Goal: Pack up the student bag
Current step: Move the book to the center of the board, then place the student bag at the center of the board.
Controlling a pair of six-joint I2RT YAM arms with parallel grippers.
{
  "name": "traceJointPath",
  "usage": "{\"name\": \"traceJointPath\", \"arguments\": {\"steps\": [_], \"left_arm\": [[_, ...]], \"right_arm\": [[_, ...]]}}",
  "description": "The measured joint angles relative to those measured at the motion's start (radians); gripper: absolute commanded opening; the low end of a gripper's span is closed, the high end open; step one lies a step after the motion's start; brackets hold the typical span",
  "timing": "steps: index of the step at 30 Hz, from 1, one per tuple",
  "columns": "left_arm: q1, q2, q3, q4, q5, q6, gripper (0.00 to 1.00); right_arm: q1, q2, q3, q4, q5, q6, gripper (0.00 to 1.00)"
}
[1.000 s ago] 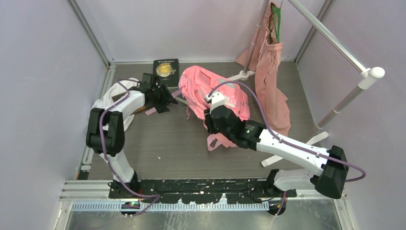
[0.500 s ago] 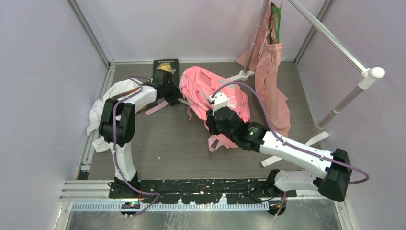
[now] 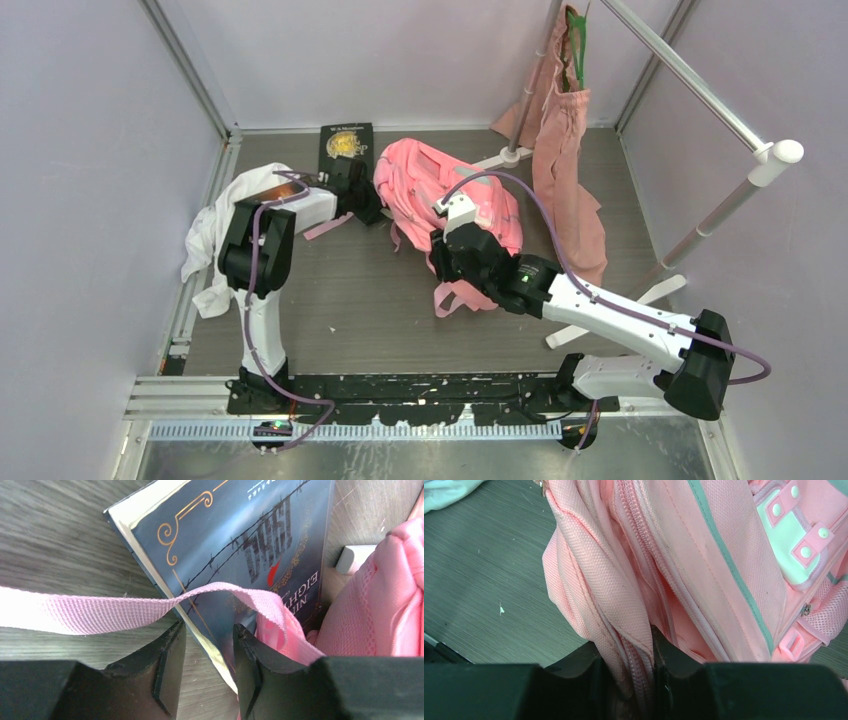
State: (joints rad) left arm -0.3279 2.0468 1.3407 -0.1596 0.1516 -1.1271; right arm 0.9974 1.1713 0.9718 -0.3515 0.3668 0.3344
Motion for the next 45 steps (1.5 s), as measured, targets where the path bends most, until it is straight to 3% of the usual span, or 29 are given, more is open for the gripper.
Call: {"name": "traceJointPath", "arguments": {"steps": [3, 4, 6, 7, 15, 20, 26, 32, 38, 43, 44, 45], "left_arm": [[0.001, 0.003, 0.0, 0.021, -0.019, 0.0, 0.3], [0.001, 0.006, 0.0, 0.024, -0.024, 0.0, 0.24], [0.001, 0.014, 0.0, 0.047, -0.027, -0.005, 0.02], [0.001, 0.018, 0.0, 0.061, -0.027, -0.01, 0.0], [0.002, 0.026, 0.024, 0.074, -0.052, 0.011, 0.0], [0.014, -0.041, 0.008, -0.028, -0.108, 0.106, 0.0], [0.092, -0.193, -0.044, -0.215, -0.151, 0.243, 0.0], [0.169, -0.46, -0.096, -0.38, -0.193, 0.382, 0.0], [0.31, -0.607, -0.034, -0.536, -0.228, 0.534, 0.0], [0.371, -0.71, -0.037, -0.59, -0.265, 0.595, 0.0], [0.376, -0.731, -0.045, -0.596, -0.265, 0.598, 0.0], [0.379, -0.75, -0.055, -0.6, -0.264, 0.603, 0.0]], "right_arm": [[0.0, 0.0, 0.0, 0.0, -0.004, 0.004, 0.0], [0.0, 0.0, 0.0, 0.0, -0.007, 0.005, 0.01], [0.0, 0.003, 0.0, 0.0, -0.013, 0.005, 0.01], [0.0, 0.006, 0.0, 0.0, -0.016, 0.006, 0.01], [0.0, 0.019, 0.0, 0.004, -0.027, 0.005, 0.01], [0.0, 0.018, 0.0, 0.0, -0.016, 0.0, 0.01], [0.002, -0.013, 0.0, -0.036, 0.014, -0.018, 0.01], [-0.003, -0.021, 0.001, -0.045, 0.015, -0.039, 0.01], [-0.005, 0.117, 0.076, -0.037, -0.024, -0.064, 0.0], [-0.013, 0.326, 0.22, -0.016, -0.075, -0.087, 0.01], [-0.016, 0.37, 0.244, -0.003, -0.087, -0.089, 0.08], [-0.019, 0.406, 0.26, 0.008, -0.097, -0.09, 0.29]]}}
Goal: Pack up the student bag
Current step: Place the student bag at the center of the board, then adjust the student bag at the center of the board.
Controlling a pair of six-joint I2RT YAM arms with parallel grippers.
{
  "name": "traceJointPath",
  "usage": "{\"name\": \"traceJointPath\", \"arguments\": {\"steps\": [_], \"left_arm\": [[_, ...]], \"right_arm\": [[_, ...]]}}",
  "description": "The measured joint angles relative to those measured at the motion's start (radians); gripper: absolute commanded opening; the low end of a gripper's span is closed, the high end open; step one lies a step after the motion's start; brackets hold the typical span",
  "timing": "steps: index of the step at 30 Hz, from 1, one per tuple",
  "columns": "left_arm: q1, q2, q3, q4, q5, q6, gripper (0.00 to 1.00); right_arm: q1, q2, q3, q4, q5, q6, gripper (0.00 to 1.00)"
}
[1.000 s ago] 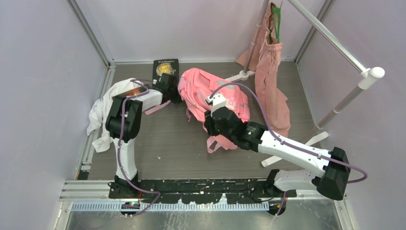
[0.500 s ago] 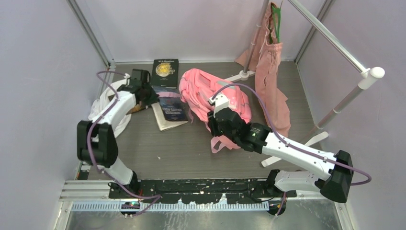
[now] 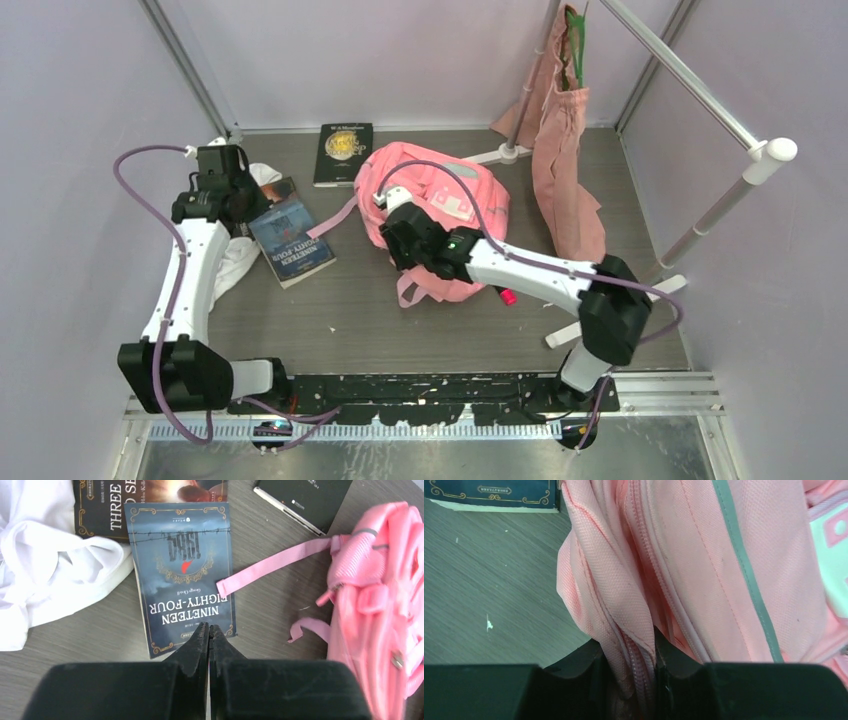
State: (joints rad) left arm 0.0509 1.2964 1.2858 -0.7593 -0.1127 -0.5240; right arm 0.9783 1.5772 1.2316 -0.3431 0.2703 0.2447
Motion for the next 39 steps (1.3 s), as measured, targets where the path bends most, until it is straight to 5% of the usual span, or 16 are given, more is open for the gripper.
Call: {"name": "traceJointPath", "arguments": {"steps": [2, 3, 4, 9, 13, 21, 30, 39], "left_arm": [[0.004, -0.034, -0.024, -0.007, 0.004, 0.004, 0.22], [0.004, -0.038, -0.031, -0.012, 0.006, 0.007, 0.31], [0.005, -0.037, -0.034, -0.021, 0.012, 0.01, 0.36], [0.006, 0.006, -0.033, -0.034, 0.122, 0.007, 0.44], [-0.035, 0.01, -0.027, -0.033, 0.17, 0.013, 0.46], [-0.349, 0.011, 0.01, 0.043, 0.228, 0.066, 0.48], [-0.69, 0.111, -0.047, 0.142, 0.066, 0.238, 0.49], [-0.7, 0.234, -0.061, 0.2, 0.036, 0.216, 0.47]], "right_arm": [[-0.005, 0.082, 0.033, 0.023, -0.02, 0.0, 0.85], [-0.006, 0.119, 0.049, 0.023, -0.035, 0.01, 0.98], [-0.006, 0.149, 0.063, 0.023, -0.059, 0.02, 1.0], [-0.009, 0.155, 0.074, -0.007, -0.085, 0.046, 1.0], [-0.051, -0.027, 0.005, -0.016, -0.027, 0.069, 1.0], [-0.262, -0.402, -0.206, -0.112, 0.146, 0.196, 1.0], [-0.346, -0.471, -0.44, -0.339, 0.134, 0.309, 1.0], [-0.439, -0.353, -0.481, -0.242, 0.011, 0.354, 0.84]]}}
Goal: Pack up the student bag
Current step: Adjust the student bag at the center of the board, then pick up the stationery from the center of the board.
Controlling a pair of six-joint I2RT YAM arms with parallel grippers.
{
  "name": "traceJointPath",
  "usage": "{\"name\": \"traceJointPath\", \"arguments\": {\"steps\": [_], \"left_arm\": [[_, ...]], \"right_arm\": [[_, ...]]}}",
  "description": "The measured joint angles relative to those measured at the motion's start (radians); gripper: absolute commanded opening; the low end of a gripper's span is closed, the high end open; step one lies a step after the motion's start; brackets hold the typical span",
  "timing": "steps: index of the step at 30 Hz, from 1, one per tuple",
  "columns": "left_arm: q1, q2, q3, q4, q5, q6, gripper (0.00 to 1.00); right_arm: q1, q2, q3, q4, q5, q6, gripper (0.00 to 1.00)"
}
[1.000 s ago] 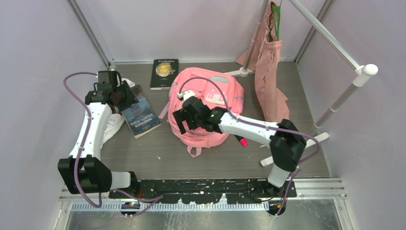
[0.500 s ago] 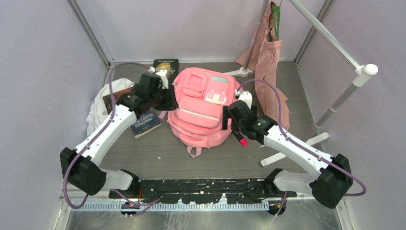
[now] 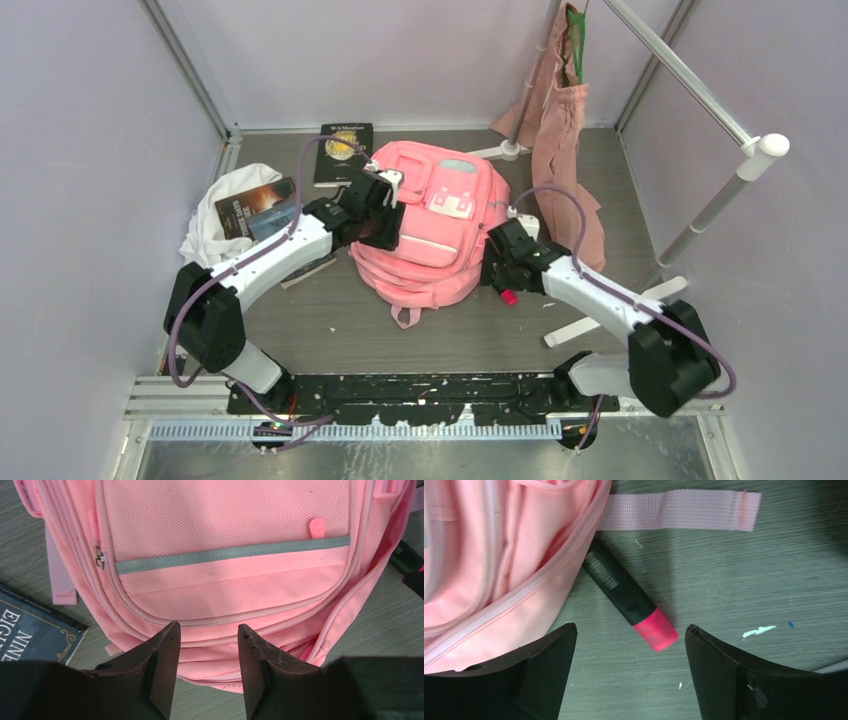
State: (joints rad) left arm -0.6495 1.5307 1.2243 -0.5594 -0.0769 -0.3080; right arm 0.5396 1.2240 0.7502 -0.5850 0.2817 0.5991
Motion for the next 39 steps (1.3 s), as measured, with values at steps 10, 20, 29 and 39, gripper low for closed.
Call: {"name": "traceJointPath", "arguments": {"steps": [10, 20, 29, 39], "left_arm": [[0.023, 0.023, -0.009, -0.021, 0.076, -0.077, 0.47], [0.078, 0.025, -0.056, -0.029, 0.153, -0.11, 0.47], [0.076, 0.037, -0.095, -0.013, 0.15, -0.141, 0.47], [0.013, 0.1, -0.149, 0.081, 0.157, -0.215, 0.45]], "right_arm": [[-0.007, 0.223, 0.01, 0.09, 0.006, -0.032, 0.66], [-0.007, 0.24, 0.008, 0.115, -0.064, -0.046, 0.35], [0.034, 0.248, 0.008, 0.11, -0.111, -0.048, 0.08], [0.082, -0.004, 0.018, -0.073, -0.092, -0.01, 0.01]]}}
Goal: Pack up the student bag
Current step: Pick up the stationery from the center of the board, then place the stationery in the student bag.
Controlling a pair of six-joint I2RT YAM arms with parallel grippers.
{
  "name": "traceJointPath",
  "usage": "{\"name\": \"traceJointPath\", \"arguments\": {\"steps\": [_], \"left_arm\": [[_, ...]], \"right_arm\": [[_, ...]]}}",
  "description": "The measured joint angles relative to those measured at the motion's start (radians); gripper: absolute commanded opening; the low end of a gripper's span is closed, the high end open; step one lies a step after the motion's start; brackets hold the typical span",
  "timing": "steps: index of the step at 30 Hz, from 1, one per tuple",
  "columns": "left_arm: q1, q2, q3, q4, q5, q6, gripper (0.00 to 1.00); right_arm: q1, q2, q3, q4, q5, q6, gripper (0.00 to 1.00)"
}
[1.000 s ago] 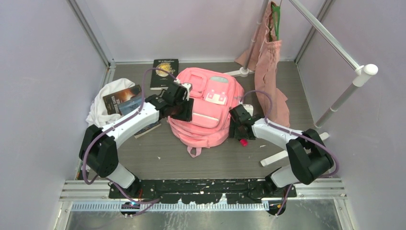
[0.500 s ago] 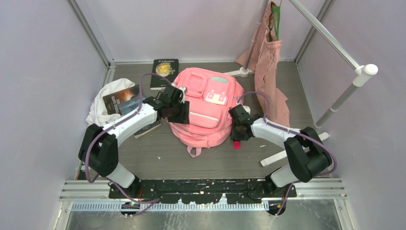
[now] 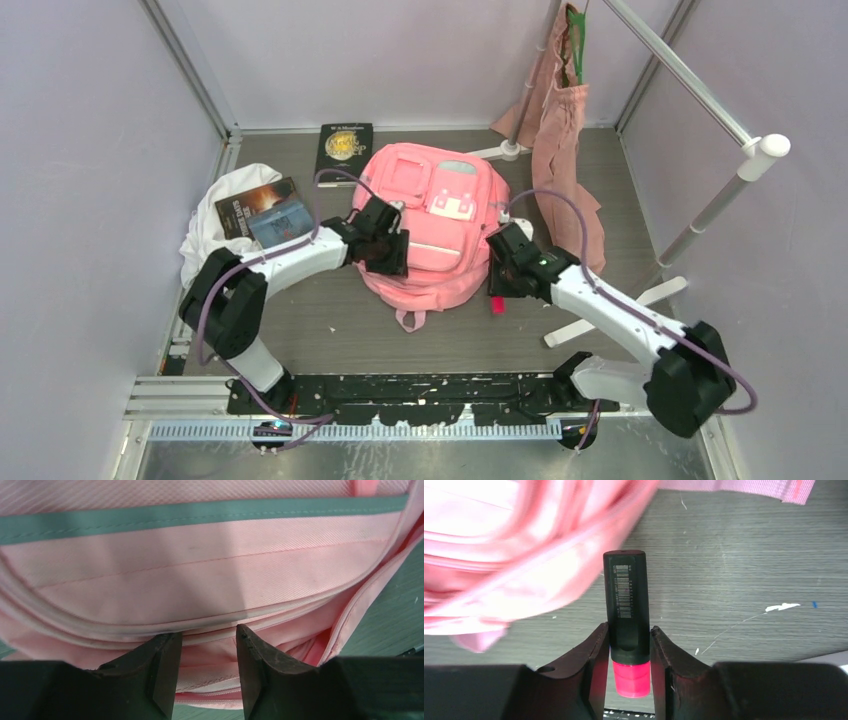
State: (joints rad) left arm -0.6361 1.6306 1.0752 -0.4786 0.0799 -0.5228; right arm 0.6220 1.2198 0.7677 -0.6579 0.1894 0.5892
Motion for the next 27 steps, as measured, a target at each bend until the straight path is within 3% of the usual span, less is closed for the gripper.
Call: {"name": "traceJointPath", "arguments": {"steps": [9, 14, 20, 27], "left_arm": [[-0.298, -0.003, -0.069, 0.132, -0.02, -0.133, 0.45], [-0.396, -0.06, -0.027, -0.002, -0.05, -0.134, 0.47], [-0.42, -0.199, 0.028, -0.006, -0.154, 0.089, 0.55], [-0.574, -0.093, 0.033, 0.105, -0.381, 0.457, 0.62]], "right_arm": [[0.0, -0.173, 0.173, -0.142, 0.019, 0.001, 0.01], [0.0, -0.189, 0.196, -0.17, 0.053, 0.004, 0.01], [0.0, -0.24, 0.179, -0.187, 0.13, 0.024, 0.01], [0.0, -0.278, 0.142, -0.198, 0.181, 0.051, 0.01]]}}
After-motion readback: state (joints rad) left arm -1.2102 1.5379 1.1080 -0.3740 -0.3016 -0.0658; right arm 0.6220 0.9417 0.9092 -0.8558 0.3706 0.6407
